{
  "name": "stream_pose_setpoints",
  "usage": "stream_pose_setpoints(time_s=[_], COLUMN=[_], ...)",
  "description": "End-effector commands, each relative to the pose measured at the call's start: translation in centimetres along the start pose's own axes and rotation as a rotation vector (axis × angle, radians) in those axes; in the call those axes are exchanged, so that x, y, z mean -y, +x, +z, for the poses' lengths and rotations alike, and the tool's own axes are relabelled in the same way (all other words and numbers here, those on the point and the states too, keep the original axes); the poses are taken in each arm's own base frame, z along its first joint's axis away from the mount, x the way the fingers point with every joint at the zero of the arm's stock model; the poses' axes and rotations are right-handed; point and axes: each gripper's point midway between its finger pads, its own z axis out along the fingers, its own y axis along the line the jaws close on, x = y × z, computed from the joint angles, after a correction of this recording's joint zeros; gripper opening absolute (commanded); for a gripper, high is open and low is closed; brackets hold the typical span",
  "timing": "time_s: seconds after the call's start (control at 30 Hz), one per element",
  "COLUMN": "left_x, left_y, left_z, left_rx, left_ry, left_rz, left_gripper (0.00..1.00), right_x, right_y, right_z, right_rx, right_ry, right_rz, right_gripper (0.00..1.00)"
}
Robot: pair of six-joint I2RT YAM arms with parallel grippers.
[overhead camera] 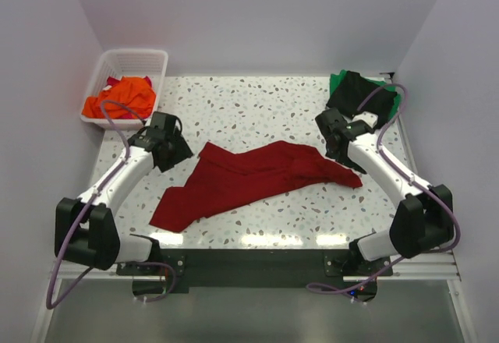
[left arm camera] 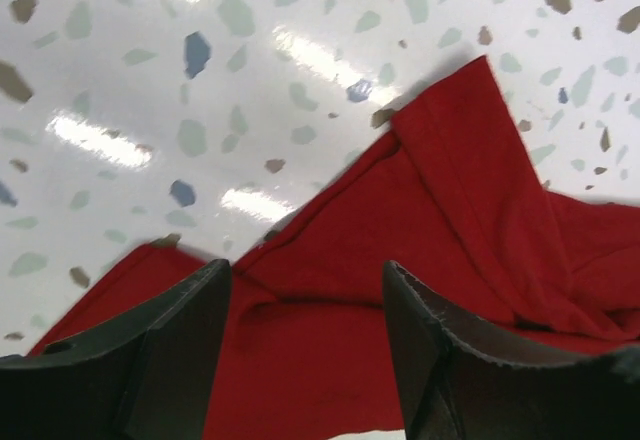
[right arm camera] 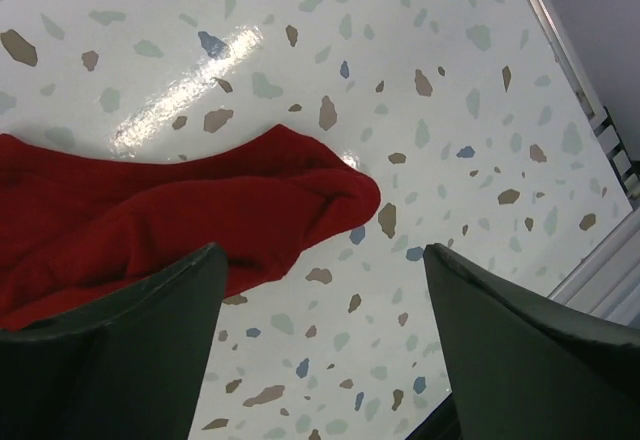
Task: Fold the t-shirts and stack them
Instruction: Flatten the tshirt out
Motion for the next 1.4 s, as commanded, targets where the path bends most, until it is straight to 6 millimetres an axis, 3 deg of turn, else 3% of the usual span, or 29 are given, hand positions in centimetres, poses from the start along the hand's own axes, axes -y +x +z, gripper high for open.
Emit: stream_pose_setpoints(time_s=[0.0, 0.07, 0.17, 0.3, 0.4, 0.63, 1.03, 1.37], left_x=[5.9, 6.8, 8.1, 8.9, 9.2, 10.3, 8.3, 8.8], left_y=[-4.7, -5.1, -4.4, -2.4, -1.6, -1.7, -1.1, -0.9], left_z=[0.3, 1.0, 3.1, 6.0, 7.1, 8.2, 10.1, 12.0], left_rx=[0.108, 0.095, 0.028, -0.079, -0.113, -0.102, -0.115, -0.124], left_ry=[0.192, 0.201, 0.223, 0.237, 0.250, 0.301, 0.174, 0.155], left_rz=[0.008, 0.012, 0.029, 0.042, 0.036, 0.032, 0.037, 0.035], left_gripper=[0.63, 0.58, 0.50, 0.47, 0.47, 0.50, 0.52, 0.51], right_x=[0.2, 0.3, 0.2, 0.1, -0.1, -0.3, -1.0, -1.3], right_y=[-2.1, -2.4, -2.7, -2.5, -2.3, -2.3, -2.7, -2.6], right_z=[-1.4, -1.7, -1.8, -1.7, -1.8, -2.0, -2.0, -1.8], right_rx=[0.082, 0.100, 0.105, 0.089, 0.079, 0.079, 0.073, 0.065], right_ry=[-0.079, -0.093, -0.097, -0.099, -0.110, -0.132, -0.138, -0.138], right_rz=[0.101, 0.097, 0.092, 0.082, 0.084, 0.072, 0.049, 0.036], right_gripper=[0.89, 0.91, 0.76, 0.73, 0.73, 0.72, 0.71, 0.71])
